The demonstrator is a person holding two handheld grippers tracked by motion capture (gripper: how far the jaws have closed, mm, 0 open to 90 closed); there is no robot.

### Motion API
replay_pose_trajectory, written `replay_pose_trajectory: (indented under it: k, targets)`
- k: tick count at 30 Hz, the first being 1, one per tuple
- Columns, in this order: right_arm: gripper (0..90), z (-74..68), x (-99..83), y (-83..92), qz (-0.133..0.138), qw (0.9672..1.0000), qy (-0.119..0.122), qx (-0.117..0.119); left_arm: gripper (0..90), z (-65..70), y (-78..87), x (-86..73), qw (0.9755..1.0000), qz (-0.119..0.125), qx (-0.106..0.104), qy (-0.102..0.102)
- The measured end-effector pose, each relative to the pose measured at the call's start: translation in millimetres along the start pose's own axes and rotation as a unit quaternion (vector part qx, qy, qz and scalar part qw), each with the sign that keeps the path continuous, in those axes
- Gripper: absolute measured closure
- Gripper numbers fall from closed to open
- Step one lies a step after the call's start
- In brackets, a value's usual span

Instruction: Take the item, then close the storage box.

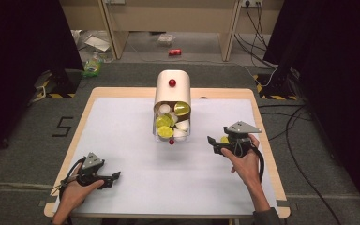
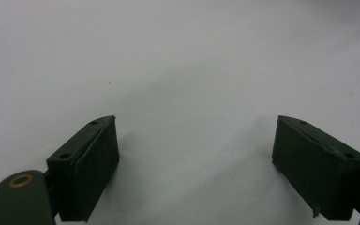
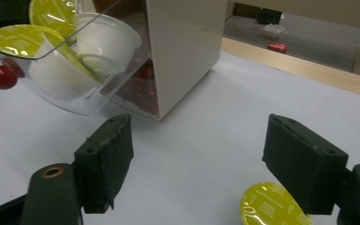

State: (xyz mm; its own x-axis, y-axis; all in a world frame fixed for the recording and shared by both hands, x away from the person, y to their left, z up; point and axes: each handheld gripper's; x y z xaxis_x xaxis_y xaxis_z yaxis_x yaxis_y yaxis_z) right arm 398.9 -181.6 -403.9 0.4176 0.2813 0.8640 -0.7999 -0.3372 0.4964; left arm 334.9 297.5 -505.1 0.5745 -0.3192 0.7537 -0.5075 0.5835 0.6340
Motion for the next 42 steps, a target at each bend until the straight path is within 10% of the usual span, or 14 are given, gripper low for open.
replay_pose_trajectory:
  k: [42]
  targets:
    - [23.5, -54.1, 3.1, -12.1, -0.003, 0.9964, 0.057, 0.063, 14.4, -0.5, 0.4, -0.2, 1.0000, 0.001, -0.002, 0.001]
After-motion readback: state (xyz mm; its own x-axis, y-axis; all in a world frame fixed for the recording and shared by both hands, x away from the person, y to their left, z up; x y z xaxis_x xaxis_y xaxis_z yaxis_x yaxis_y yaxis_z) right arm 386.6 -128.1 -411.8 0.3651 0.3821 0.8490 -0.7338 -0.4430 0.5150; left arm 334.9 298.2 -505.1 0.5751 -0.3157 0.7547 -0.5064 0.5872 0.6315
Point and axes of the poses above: each handheld gripper's, and its own axes: y roughly backward along the jaws, x roughly out of its top, z roughly to its right, and after that the axes turned 11 degrees about -x, right-handed
